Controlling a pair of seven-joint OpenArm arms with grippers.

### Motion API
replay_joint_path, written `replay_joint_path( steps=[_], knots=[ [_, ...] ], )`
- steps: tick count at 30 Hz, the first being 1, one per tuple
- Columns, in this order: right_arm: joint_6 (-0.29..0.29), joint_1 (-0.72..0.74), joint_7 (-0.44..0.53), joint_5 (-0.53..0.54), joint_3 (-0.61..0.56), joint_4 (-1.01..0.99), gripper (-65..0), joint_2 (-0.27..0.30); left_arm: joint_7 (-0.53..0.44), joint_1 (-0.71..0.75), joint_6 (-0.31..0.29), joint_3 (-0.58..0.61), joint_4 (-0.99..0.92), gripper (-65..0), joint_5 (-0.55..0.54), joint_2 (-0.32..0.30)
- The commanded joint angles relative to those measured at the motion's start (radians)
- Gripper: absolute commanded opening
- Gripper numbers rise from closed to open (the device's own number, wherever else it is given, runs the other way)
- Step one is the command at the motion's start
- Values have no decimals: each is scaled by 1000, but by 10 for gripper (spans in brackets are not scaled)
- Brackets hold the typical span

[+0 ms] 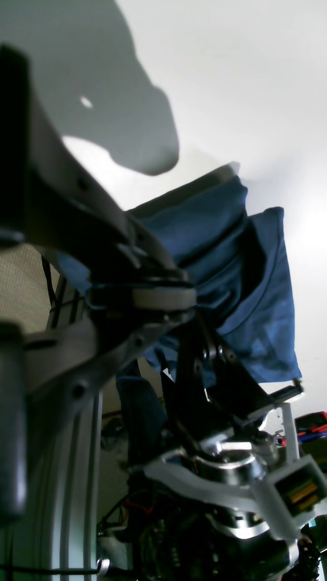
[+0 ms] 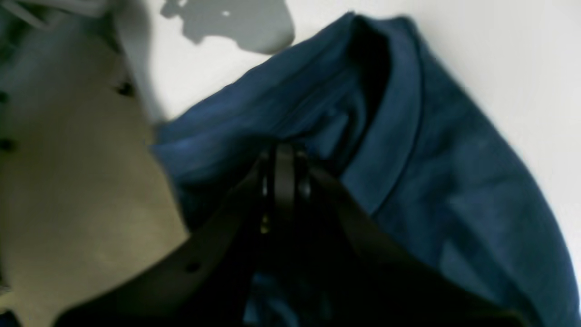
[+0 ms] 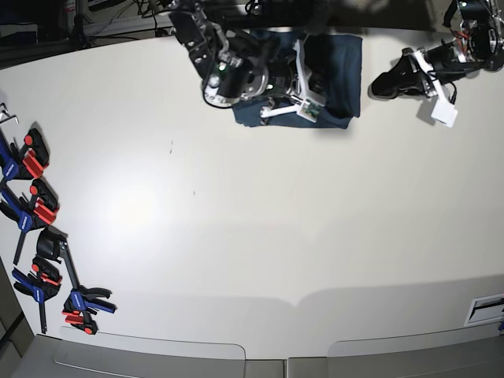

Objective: Fold the T-shirt properly
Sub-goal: 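Grasp the folded shirt bundle with the right gripper, then carry the folded shirt with the right gripper toward the clamps and release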

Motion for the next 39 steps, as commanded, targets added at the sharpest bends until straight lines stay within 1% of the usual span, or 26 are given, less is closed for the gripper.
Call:
replay_joint_path(
  steps=[1, 4, 7, 11, 16, 17, 19, 20, 23, 27, 30, 34, 39],
  knots=[
    [6, 11, 26, -3, -16, 16, -650, -6, -13, -3, -9, -4, 15, -650, -25, -14],
    [6, 10, 27, -16, -49, 15, -650, -6, -13, -3, -9, -4, 15, -650, -25, -14],
    [6, 10, 25, -16, -58, 2, -650, -6, -20, -3, -9, -4, 15, -650, -24, -14],
    [6, 11, 23, -43, -58, -56, -650, -5, -21, -3, -9, -4, 15, -650, -25, -14],
    [6, 20, 24, -47, -57, -157, -650, -6, -28, -3, -9, -4, 15, -650, -24, -14],
    [6, 27, 26, -56, -57, -179, -650, -6, -28, -3, -9, -4, 15, -650, -24, -14],
    [6, 45, 45, -108, -56, -218, -650, -6, -28, -3, -9, -4, 15, -650, -24, -14],
    [-11, 56, 59, -136, -53, -237, -650, -6, -27, -3, -9, -4, 15, -650, -24, -14],
    [-90, 81, 107, -198, -21, -280, -650, -6, -28, -3, -9, -4, 15, -650, -24, -14],
    [-155, 108, 151, -230, 71, -313, -650, -6, -28, -3, -9, -4, 15, -650, -24, -14],
    [-200, 119, 175, -229, 179, -313, -650, -6, -31, -3, -9, -4, 15, -650, -24, -14],
    [-249, 135, 209, -228, 359, -313, -650, -6, -35, -3, -9, -4, 15, -650, -24, -14],
    [-298, 163, 214, -213, 596, -313, -650, 1, -35, -3, -9, -5, 15, -650, -24, -14]
  ],
)
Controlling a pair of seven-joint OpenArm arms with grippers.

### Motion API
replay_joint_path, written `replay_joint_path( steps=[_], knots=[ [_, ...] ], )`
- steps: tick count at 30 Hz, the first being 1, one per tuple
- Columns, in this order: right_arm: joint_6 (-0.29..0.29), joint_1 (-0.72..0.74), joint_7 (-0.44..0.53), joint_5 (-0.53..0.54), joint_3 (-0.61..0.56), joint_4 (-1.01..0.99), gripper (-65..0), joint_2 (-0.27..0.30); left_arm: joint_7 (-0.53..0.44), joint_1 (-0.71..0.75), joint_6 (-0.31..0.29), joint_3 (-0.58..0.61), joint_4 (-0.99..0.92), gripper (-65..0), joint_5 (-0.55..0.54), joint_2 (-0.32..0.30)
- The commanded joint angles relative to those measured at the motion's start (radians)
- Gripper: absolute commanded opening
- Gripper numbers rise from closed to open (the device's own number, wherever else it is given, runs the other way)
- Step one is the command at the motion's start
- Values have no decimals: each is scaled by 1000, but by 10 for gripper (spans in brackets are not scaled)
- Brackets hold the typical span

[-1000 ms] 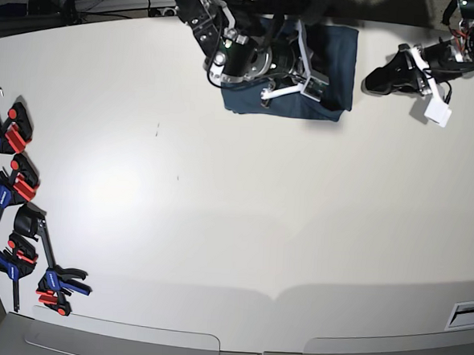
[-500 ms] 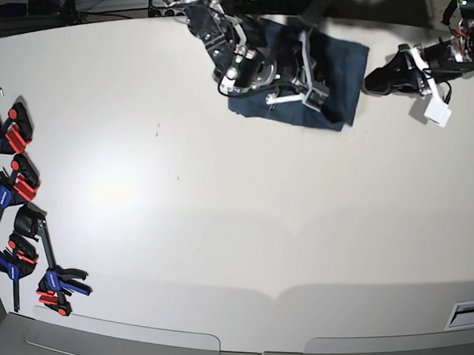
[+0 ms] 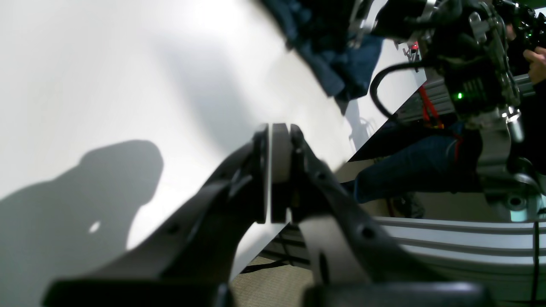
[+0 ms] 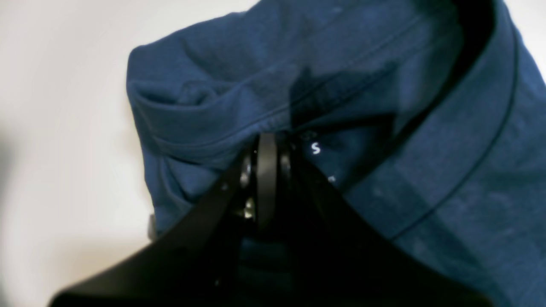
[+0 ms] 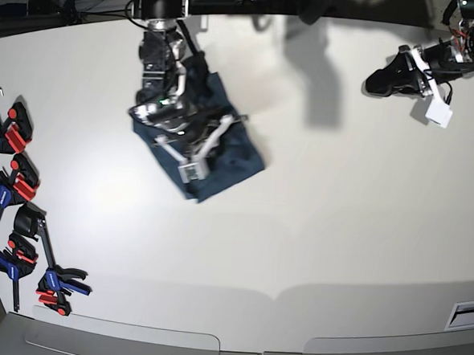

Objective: Fold the T-shirt properly
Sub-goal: 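Carry the folded shirt with the right gripper toward the clamps and release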

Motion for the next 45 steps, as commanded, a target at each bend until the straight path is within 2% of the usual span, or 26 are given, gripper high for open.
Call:
replay_joint_path(
  steps=[1, 8, 14, 18, 21, 24, 29, 32, 36, 41, 45],
  knots=[
    [-19, 16, -14, -1, 39, 8, -650, 18, -13, -3, -9, -4, 15, -650, -26, -14],
    [-58, 21, -9, 28, 275, 8, -650, 114, -13, -3, -9, -4, 15, -650, -27, -14],
    [-65, 21, -10, 53, 424, 8, -650, 190, -13, -3, -9, -4, 15, -650, -27, -14],
    [-64, 21, -19, 125, 478, 8, -650, 214, -13, -3, -9, -4, 15, -650, -27, -14],
    [-60, 20, -29, 134, 479, 8, -650, 213, -19, -3, -9, -5, 15, -650, -26, -14],
    [-31, 21, -27, 166, 463, 8, -650, 214, -20, -3, -9, -5, 15, -650, -26, -14],
    [66, 51, -31, 288, 456, 11, -650, 214, -20, -3, -9, -5, 15, -650, -26, -14],
    [159, 77, -56, 388, 456, 42, -650, 213, -20, -3, -9, -5, 15, -650, -23, -14],
    [292, 79, -129, 587, 456, 152, -650, 212, -31, -3, -9, -5, 15, -650, 5, -14],
    [292, 65, -328, 850, 456, 286, -650, 210, -35, -2, -9, -5, 15, -650, 26, -14],
    [292, -16, -403, 1030, 456, 360, -650, 190, -35, -2, -9, -5, 15, -650, 26, -14]
  ],
)
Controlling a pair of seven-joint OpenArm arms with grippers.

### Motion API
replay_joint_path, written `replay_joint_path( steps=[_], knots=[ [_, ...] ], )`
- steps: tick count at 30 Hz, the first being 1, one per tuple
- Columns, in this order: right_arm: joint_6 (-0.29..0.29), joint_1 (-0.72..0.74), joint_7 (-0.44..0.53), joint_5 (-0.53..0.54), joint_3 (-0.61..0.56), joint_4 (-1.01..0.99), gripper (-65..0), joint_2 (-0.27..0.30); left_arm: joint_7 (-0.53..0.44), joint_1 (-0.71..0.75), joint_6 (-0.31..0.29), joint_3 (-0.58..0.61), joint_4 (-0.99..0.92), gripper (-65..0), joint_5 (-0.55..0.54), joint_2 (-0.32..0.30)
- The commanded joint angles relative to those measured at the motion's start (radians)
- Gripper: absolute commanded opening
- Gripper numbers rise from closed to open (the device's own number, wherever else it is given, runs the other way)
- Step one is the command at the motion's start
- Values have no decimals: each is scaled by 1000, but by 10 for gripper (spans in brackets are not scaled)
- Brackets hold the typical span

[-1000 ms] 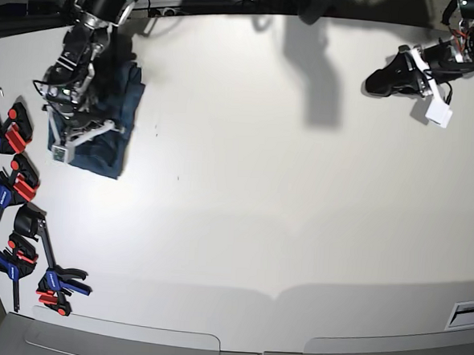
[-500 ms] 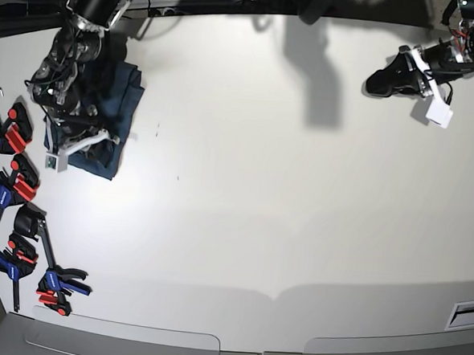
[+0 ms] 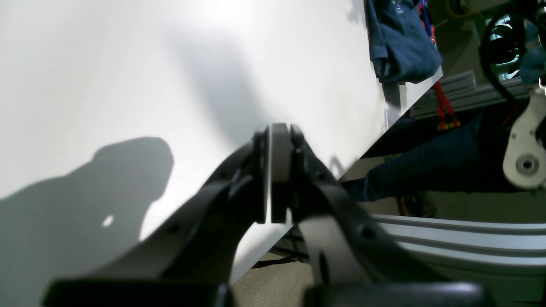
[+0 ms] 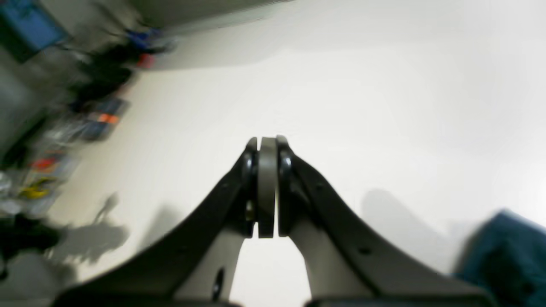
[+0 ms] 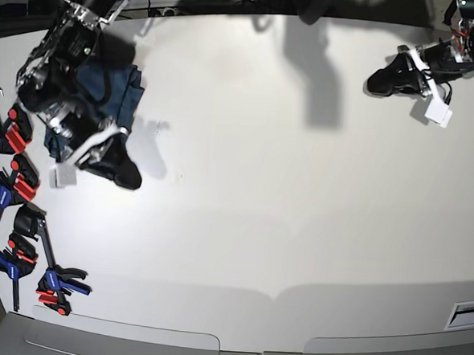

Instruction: Fold the T-shirt properly

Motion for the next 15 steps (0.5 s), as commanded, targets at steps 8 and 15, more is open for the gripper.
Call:
replay_joint_path(
  steps=[8, 15],
  knots=[
    [6, -261, -142, 229, 4, 214, -650, -30, 29, -2, -9, -7, 16, -650, -25, -15],
    [6, -489, -170, 301, 4, 315, -650, -29, 80, 48, -9, -7, 16, -650, -25, -39]
  ],
)
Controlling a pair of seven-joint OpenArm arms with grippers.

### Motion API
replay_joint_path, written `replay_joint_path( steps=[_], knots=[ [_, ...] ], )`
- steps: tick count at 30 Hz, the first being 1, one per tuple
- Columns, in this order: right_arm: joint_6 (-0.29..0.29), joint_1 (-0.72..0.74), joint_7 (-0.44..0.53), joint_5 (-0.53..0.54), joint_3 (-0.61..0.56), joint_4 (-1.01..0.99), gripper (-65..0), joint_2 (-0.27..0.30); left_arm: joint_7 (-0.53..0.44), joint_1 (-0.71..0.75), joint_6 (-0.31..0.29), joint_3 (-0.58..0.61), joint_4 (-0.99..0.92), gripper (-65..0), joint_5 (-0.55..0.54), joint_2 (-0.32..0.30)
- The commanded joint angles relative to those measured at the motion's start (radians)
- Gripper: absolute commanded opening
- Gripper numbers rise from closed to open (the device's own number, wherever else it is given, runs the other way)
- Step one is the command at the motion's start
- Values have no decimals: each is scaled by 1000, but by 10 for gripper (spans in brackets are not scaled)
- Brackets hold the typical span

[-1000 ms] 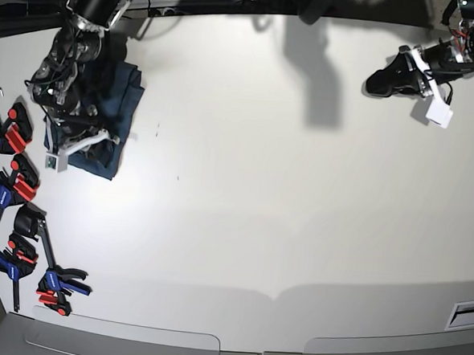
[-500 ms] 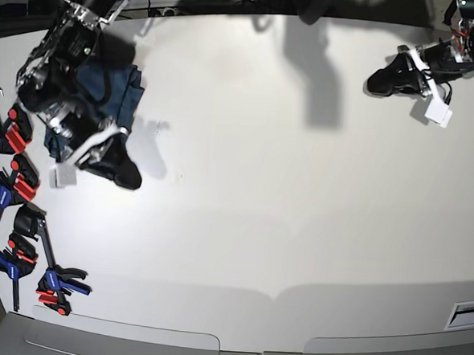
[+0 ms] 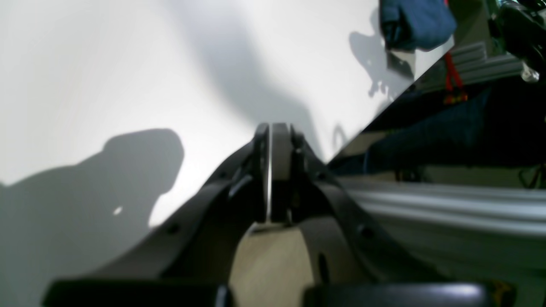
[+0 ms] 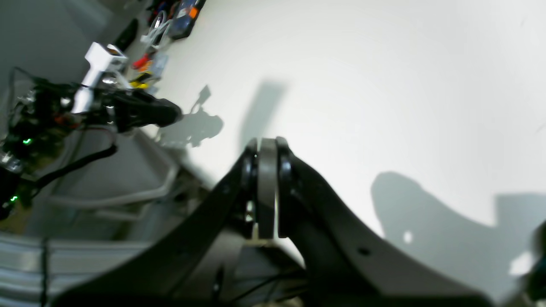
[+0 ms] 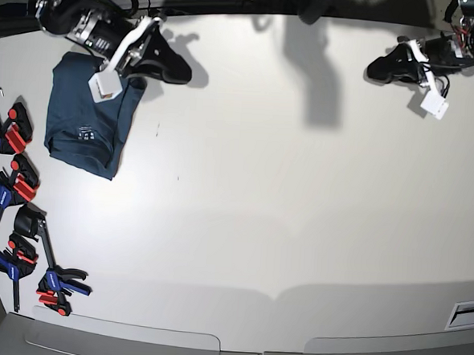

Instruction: Fold the T-shirt properly

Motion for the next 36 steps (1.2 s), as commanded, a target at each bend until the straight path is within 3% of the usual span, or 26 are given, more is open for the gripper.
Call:
replay_joint_path(
  steps=[1, 8, 14, 19, 26, 36],
  knots=[
    [6, -27, 17, 39, 4, 18, -650, 10, -4, 22, -9, -7, 15, -650, -25, -28],
    [6, -193, 17, 169, 3, 17, -650, 68, 13, 195, -9, -7, 15, -650, -24, -143],
    [6, -320, 17, 169, 3, 17, -650, 145, 81, 323, -9, -6, 15, -650, -24, -192],
    [6, -428, 17, 169, 3, 17, -650, 192, 86, 418, -9, -6, 15, -650, -24, -203],
    [6, -542, 17, 146, 3, -3, -650, 195, 86, 553, -9, -6, 11, -650, -24, -206],
    [6, -564, 17, 147, 0, -165, -650, 206, 86, 665, -9, -5, 11, -650, -24, -206]
  ],
)
